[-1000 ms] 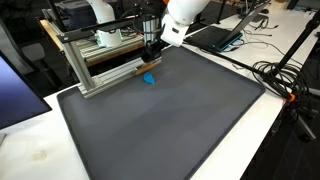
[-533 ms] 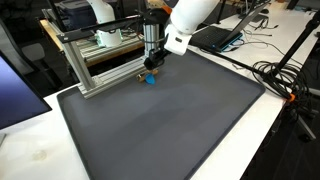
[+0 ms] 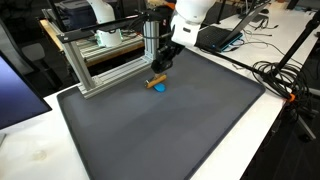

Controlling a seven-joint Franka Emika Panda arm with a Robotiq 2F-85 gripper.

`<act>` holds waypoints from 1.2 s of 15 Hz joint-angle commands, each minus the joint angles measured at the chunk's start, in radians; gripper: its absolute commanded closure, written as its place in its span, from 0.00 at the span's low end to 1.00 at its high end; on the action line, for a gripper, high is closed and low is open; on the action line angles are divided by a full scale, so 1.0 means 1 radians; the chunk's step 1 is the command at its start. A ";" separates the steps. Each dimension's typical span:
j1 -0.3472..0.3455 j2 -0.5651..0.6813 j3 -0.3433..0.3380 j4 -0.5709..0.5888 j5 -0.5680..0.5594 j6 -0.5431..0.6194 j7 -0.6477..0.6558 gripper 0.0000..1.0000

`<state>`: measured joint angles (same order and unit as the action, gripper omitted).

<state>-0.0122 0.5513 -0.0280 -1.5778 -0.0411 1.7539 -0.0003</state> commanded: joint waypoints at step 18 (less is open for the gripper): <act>-0.028 -0.268 0.032 -0.237 0.005 0.248 -0.221 0.78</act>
<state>-0.0147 0.3975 -0.0227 -1.6791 -0.0417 1.9602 -0.0764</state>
